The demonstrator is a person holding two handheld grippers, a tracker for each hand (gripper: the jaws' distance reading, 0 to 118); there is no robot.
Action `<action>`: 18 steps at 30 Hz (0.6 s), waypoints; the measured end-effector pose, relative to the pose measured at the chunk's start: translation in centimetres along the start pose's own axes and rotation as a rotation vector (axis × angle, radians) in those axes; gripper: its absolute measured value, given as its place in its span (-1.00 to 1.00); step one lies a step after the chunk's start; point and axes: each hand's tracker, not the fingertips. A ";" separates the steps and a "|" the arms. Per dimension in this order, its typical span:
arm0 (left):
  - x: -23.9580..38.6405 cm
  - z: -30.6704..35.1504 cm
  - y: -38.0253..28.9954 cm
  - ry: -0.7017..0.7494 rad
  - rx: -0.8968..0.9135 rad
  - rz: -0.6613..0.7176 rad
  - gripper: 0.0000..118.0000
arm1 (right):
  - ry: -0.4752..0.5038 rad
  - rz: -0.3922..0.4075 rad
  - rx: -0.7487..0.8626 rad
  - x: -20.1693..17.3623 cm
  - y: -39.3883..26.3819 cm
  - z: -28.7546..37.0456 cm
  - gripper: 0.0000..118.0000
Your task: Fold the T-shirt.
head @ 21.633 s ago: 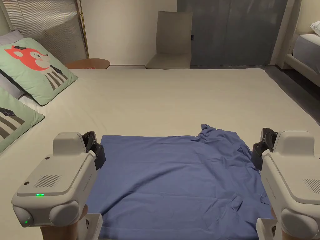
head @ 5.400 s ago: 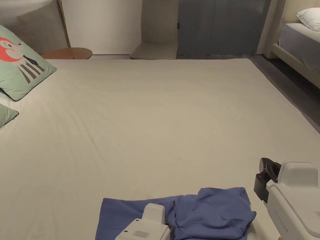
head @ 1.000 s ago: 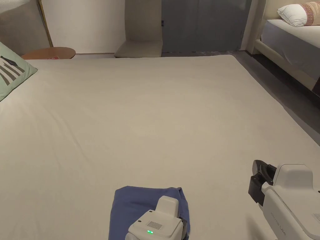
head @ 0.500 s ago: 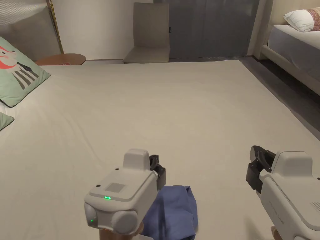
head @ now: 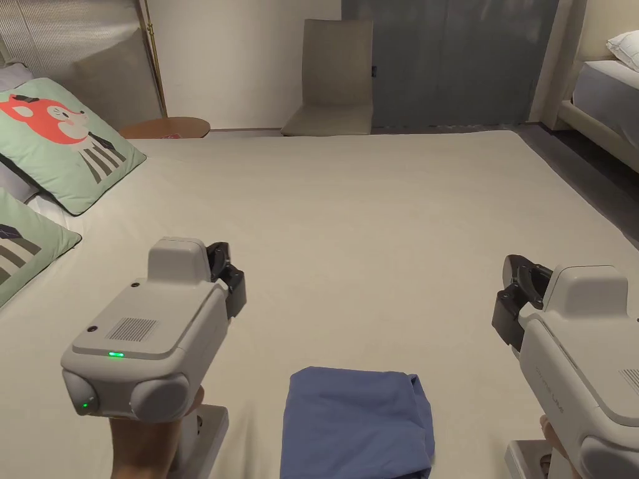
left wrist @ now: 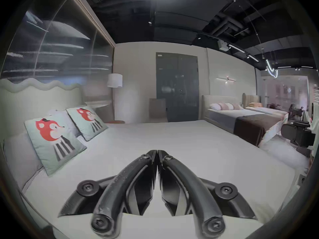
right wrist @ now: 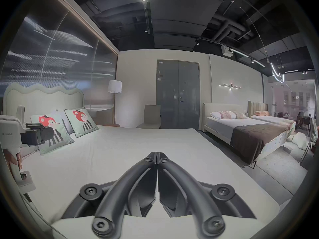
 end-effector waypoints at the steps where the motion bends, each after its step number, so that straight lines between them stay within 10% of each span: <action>1: -0.5 0.1 0.0 0.010 0.002 0.004 -1.00 | 0.002 0.002 0.003 -0.2 0.0 -0.1 -0.98; 18: -2.6 0.2 -0.2 0.074 0.001 0.032 -1.00 | 0.127 -0.012 -0.168 -2.2 -3.7 -3.1 -0.98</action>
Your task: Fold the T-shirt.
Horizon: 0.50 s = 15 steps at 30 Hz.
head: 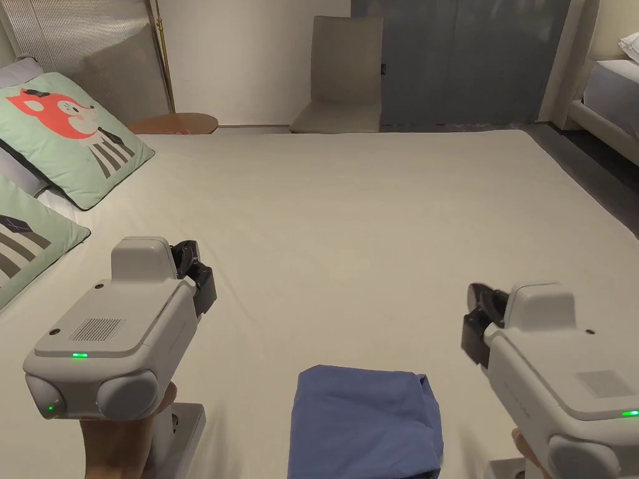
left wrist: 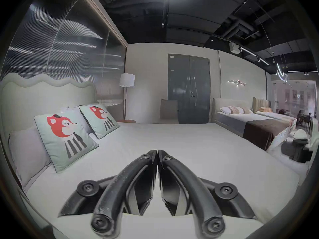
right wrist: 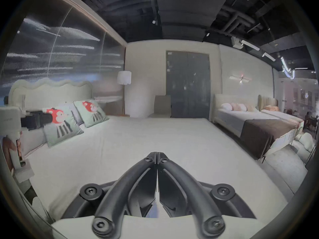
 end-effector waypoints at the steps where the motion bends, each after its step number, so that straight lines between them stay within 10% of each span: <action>1: -0.1 -0.3 -0.3 -0.004 -0.004 -0.001 -1.00 | 0.013 -0.008 -0.041 -0.2 -1.1 -0.7 -0.98; 15: 0.6 -1.8 -2.9 -0.065 -0.123 0.039 -1.00 | 0.085 0.009 -0.583 -4.0 -12.9 -7.8 -0.98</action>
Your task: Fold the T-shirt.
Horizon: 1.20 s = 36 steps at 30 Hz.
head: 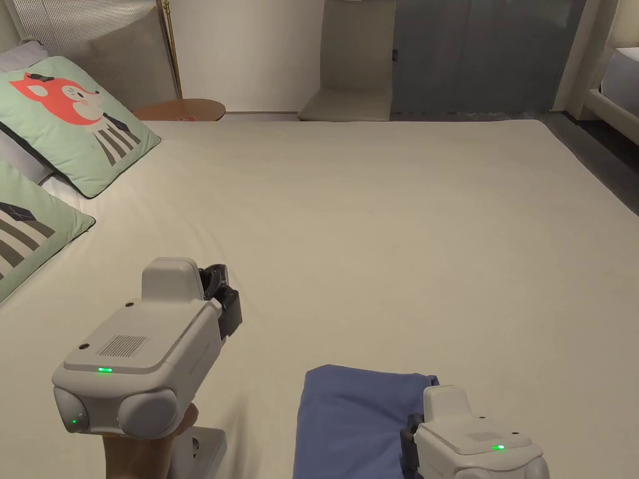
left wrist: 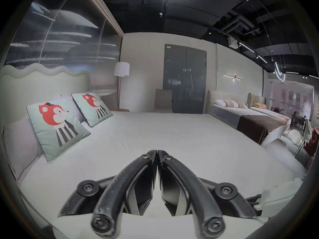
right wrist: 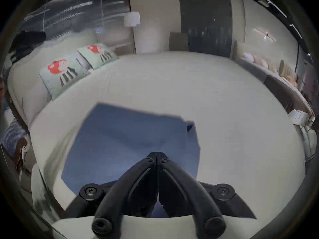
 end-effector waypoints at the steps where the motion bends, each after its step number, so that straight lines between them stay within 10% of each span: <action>1: 0.0 -0.2 -0.4 -0.008 -0.023 0.010 -1.00 | -0.006 0.010 -0.034 -0.1 -0.2 -0.7 -0.98; 11: 0.6 -2.7 -5.5 -0.161 -0.309 0.188 -0.95 | -0.012 -0.033 -0.008 -0.2 0.3 -0.3 -0.99; 14: 0.3 -4.0 -6.8 -0.230 -0.439 0.313 0.01 | -0.011 -0.039 -0.008 -0.2 0.2 -0.3 -0.99; 20: 0.2 -6.8 -9.8 -0.359 -0.647 0.517 0.82 | 0.003 -0.060 -0.004 0.1 0.1 -0.3 -0.99; 27: -0.5 -9.6 -13.3 -0.414 -0.809 0.576 0.78 | 0.012 -0.074 0.002 0.2 -0.2 -0.2 -0.99; 31: -1.0 -10.1 -14.5 -0.436 -0.815 0.597 -0.17 | 0.018 -0.082 0.006 0.4 -0.3 -0.3 -0.99; 36: -0.1 -9.2 -14.1 -0.426 -0.793 0.597 -0.59 | 0.036 -0.085 0.047 0.6 -0.5 0.2 -0.99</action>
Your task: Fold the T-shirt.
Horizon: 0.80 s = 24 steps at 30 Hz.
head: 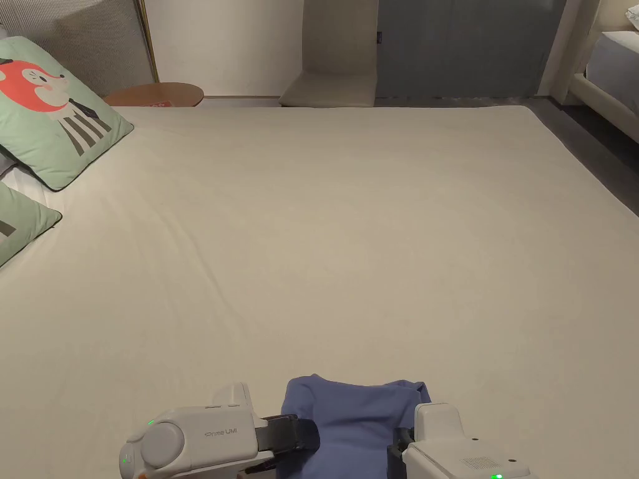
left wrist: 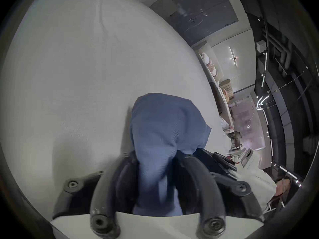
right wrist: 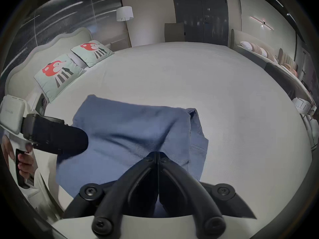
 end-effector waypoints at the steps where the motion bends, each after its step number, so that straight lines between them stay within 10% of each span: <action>1: 0.2 0.1 0.1 -0.002 -0.001 0.000 -0.61 | -0.002 -0.002 0.009 -0.1 0.2 0.3 -0.99; 9: 1.4 4.4 3.0 0.075 0.010 -0.164 -0.62 | -0.026 0.052 0.265 -2.8 5.0 4.4 -0.99; 24: -14.4 24.4 14.3 0.501 0.148 -0.158 -0.62 | 0.023 0.113 0.454 -11.9 12.6 4.0 -0.99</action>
